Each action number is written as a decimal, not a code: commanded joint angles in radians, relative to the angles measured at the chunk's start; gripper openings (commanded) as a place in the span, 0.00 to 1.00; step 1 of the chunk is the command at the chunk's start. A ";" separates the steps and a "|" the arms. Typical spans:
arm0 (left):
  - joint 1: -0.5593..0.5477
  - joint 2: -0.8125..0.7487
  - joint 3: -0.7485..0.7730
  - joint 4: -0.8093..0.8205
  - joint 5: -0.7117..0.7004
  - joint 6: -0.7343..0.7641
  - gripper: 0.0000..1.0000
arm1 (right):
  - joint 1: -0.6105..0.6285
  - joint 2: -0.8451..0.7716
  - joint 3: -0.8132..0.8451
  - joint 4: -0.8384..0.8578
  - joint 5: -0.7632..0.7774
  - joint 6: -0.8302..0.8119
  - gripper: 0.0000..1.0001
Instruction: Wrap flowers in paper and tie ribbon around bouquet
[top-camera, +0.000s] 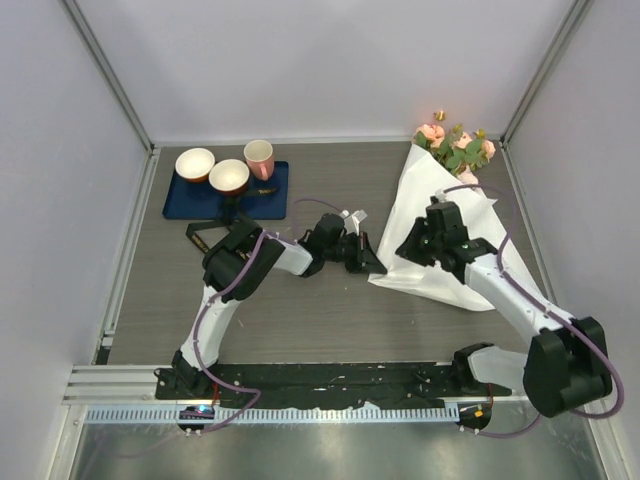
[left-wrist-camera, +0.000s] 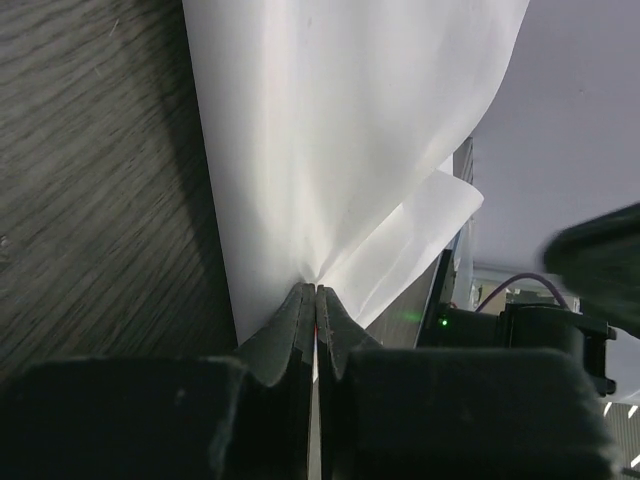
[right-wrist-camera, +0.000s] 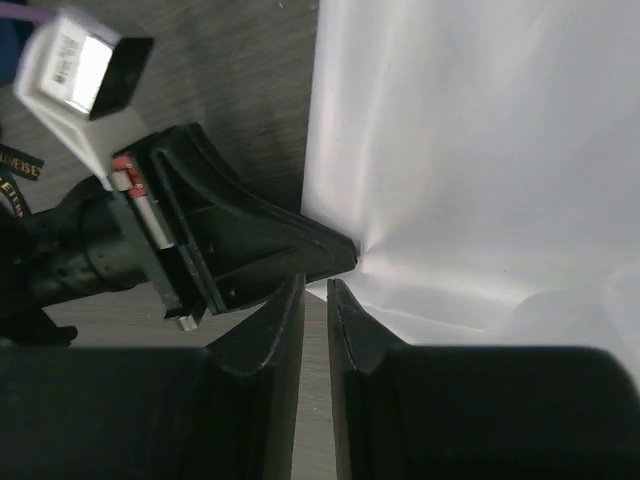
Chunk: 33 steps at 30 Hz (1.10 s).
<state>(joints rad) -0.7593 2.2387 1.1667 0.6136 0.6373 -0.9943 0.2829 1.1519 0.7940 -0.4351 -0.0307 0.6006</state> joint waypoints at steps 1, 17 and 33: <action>0.003 0.055 -0.009 -0.083 -0.047 0.002 0.06 | 0.006 0.094 -0.125 0.171 -0.068 0.104 0.16; 0.017 0.050 0.166 -0.110 -0.008 -0.043 0.25 | 0.001 0.166 -0.251 0.191 0.028 0.129 0.00; 0.120 0.301 0.378 -0.025 -0.134 -0.285 0.04 | -0.033 0.236 -0.230 0.176 0.015 0.125 0.00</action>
<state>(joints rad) -0.6914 2.4577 1.5257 0.5800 0.6266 -1.2026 0.2657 1.3449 0.5629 -0.2096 -0.0471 0.7410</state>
